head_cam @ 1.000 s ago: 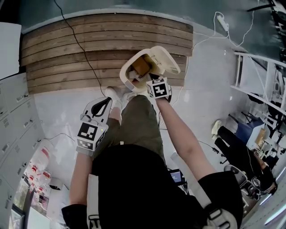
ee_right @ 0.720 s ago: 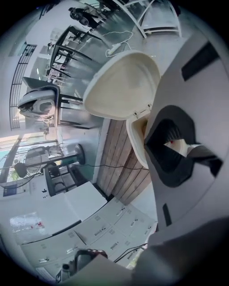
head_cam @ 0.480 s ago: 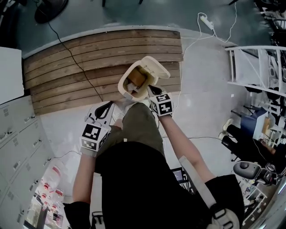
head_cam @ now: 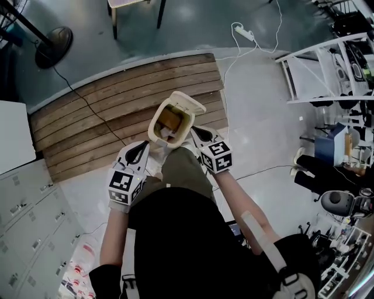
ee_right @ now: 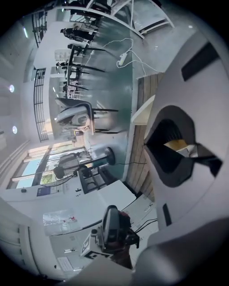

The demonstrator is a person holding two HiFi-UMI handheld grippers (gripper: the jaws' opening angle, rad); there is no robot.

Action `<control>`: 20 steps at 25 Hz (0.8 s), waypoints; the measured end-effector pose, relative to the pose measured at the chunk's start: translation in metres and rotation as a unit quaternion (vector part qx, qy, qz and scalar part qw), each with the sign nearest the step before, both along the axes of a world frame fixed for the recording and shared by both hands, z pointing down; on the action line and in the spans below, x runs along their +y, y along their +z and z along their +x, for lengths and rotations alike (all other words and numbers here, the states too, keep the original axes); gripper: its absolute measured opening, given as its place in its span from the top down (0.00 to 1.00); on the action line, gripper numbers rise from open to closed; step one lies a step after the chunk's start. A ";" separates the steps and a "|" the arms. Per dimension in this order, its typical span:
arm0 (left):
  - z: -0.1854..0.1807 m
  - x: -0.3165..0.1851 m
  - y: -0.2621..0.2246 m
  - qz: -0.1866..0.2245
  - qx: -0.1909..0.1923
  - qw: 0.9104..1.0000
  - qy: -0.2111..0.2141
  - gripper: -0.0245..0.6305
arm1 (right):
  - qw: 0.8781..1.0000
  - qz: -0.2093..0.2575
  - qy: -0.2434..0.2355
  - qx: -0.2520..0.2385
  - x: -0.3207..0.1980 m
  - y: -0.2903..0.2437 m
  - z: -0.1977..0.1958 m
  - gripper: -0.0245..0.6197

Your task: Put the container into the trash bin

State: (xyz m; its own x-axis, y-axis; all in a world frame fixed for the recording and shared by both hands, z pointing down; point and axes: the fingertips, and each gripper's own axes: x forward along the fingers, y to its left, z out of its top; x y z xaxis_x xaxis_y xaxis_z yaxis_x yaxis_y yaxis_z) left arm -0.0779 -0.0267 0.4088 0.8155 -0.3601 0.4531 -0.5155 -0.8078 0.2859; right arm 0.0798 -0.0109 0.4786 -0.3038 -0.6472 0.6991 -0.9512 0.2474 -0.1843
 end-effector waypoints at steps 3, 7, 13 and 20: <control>0.011 -0.004 -0.014 0.011 0.010 1.000 0.012 0.95 | 1.000 0.025 0.003 -0.002 0.003 -0.030 0.005 0.94; 0.024 -0.013 -0.043 0.013 0.037 0.999 0.022 0.95 | 0.998 0.056 0.012 -0.008 0.006 -0.071 0.014 0.94; 0.046 -0.016 -0.089 0.033 0.062 0.997 0.023 0.95 | 0.994 0.106 0.024 -0.017 0.020 -0.128 0.034 0.94; 0.073 -0.017 -0.131 0.074 0.082 0.993 0.043 0.95 | 0.984 0.174 0.034 -0.027 0.033 -0.188 0.052 0.94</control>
